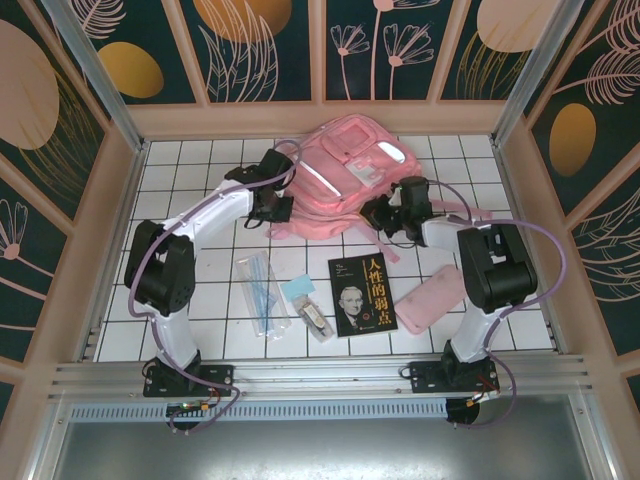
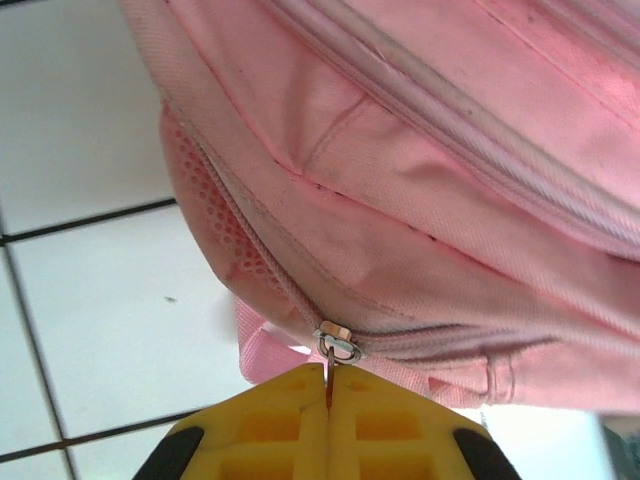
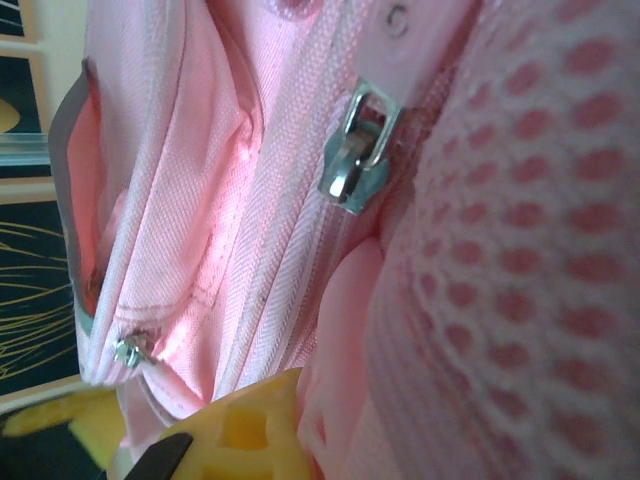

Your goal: Pack the student bag

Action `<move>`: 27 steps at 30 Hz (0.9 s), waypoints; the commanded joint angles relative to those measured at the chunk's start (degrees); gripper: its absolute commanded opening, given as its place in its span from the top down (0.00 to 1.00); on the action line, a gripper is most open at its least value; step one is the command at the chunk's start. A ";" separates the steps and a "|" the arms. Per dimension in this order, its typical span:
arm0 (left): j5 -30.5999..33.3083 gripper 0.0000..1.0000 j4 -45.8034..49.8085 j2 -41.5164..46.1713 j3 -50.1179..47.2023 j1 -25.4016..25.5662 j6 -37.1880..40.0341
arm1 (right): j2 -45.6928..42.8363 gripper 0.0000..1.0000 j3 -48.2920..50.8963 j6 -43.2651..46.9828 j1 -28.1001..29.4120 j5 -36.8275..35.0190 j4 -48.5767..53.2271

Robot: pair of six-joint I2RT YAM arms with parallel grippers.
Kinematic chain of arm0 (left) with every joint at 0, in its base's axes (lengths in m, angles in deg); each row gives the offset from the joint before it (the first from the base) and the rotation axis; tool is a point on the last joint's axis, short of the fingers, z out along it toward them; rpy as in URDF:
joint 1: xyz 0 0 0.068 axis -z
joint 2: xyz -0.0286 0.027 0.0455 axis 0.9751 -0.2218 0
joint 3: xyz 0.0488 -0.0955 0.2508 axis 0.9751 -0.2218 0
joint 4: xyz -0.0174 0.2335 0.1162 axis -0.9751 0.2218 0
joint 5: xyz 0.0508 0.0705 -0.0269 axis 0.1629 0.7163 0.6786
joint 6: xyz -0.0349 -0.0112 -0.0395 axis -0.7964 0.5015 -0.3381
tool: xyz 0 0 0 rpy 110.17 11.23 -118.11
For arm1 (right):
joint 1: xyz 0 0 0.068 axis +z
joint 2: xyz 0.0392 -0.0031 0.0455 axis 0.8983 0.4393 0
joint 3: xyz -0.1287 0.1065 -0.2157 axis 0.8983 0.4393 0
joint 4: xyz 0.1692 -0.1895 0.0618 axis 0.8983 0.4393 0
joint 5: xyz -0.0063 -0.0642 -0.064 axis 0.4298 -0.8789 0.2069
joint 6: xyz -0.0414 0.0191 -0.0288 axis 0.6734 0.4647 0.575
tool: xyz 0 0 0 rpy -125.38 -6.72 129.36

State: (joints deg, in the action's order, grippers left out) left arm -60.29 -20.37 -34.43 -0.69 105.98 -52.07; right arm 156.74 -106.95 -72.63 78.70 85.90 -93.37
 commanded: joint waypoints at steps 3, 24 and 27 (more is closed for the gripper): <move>-9.22 1.00 2.34 7.62 -3.51 2.96 -0.04 | 3.69 1.00 -10.43 10.20 -5.13 -2.65 1.16; -21.40 1.00 -14.02 -9.91 17.71 13.40 -11.49 | -5.70 0.07 -14.24 11.55 -6.93 -8.70 22.06; -20.19 1.00 -13.40 -12.64 22.25 13.44 -11.40 | -10.92 0.07 -8.59 10.18 -6.92 -7.20 22.95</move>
State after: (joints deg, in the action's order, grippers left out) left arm -81.62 -30.07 -46.34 16.82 119.89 -62.49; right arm 149.96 -119.38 -61.20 71.91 78.47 -73.46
